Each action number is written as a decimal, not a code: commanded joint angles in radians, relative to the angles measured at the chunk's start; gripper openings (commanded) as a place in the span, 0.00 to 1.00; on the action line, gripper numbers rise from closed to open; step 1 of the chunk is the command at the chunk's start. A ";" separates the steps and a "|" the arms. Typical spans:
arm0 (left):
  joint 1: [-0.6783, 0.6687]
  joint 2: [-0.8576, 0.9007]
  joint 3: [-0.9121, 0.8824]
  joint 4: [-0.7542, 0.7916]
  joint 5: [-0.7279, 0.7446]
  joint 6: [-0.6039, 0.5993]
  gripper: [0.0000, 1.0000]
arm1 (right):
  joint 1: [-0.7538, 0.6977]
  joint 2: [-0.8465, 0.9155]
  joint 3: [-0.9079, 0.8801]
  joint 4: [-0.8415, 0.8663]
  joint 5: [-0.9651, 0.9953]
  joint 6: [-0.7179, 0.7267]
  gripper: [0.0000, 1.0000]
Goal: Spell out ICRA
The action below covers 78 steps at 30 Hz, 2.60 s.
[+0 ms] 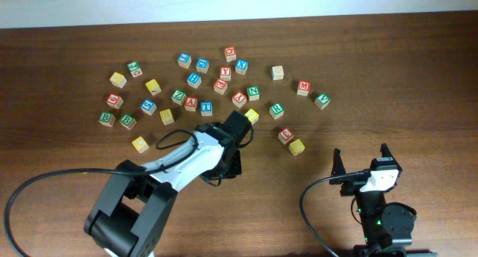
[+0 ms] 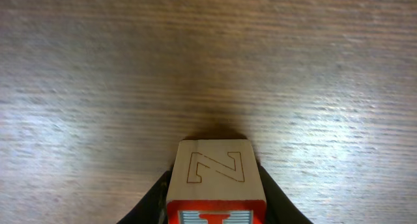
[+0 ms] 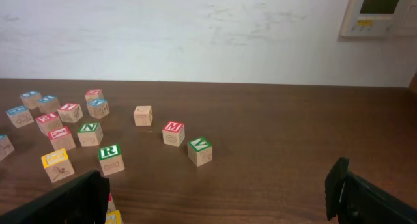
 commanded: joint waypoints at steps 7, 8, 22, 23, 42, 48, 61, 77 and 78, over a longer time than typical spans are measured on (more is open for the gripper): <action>0.021 0.017 0.011 0.002 -0.010 0.178 0.28 | 0.004 -0.004 -0.005 -0.005 -0.013 0.011 0.98; 0.021 0.017 0.011 0.002 -0.010 0.177 0.27 | 0.004 -0.004 -0.005 -0.005 -0.013 0.011 0.98; 0.023 0.017 0.013 0.003 0.015 0.121 0.90 | 0.004 -0.004 -0.005 -0.005 -0.013 0.011 0.98; 0.023 0.017 0.017 0.002 0.015 0.121 0.98 | 0.004 -0.004 -0.005 -0.005 -0.013 0.011 0.98; 0.591 0.019 0.742 -0.760 0.002 0.087 0.99 | 0.004 -0.004 -0.005 -0.005 -0.013 0.011 0.98; 0.890 0.023 0.742 -0.829 -0.011 0.087 0.99 | 0.004 -0.004 -0.005 -0.005 -0.013 0.011 0.98; 0.978 0.023 0.742 -0.840 0.015 0.087 0.99 | 0.004 -0.004 -0.005 -0.005 -0.013 0.011 0.98; 0.876 0.023 0.507 -0.718 0.143 0.174 0.99 | 0.004 -0.004 -0.005 -0.005 -0.013 0.011 0.98; 0.882 0.023 0.514 -0.704 0.192 0.229 0.99 | 0.004 -0.004 -0.005 -0.005 -0.013 0.011 0.98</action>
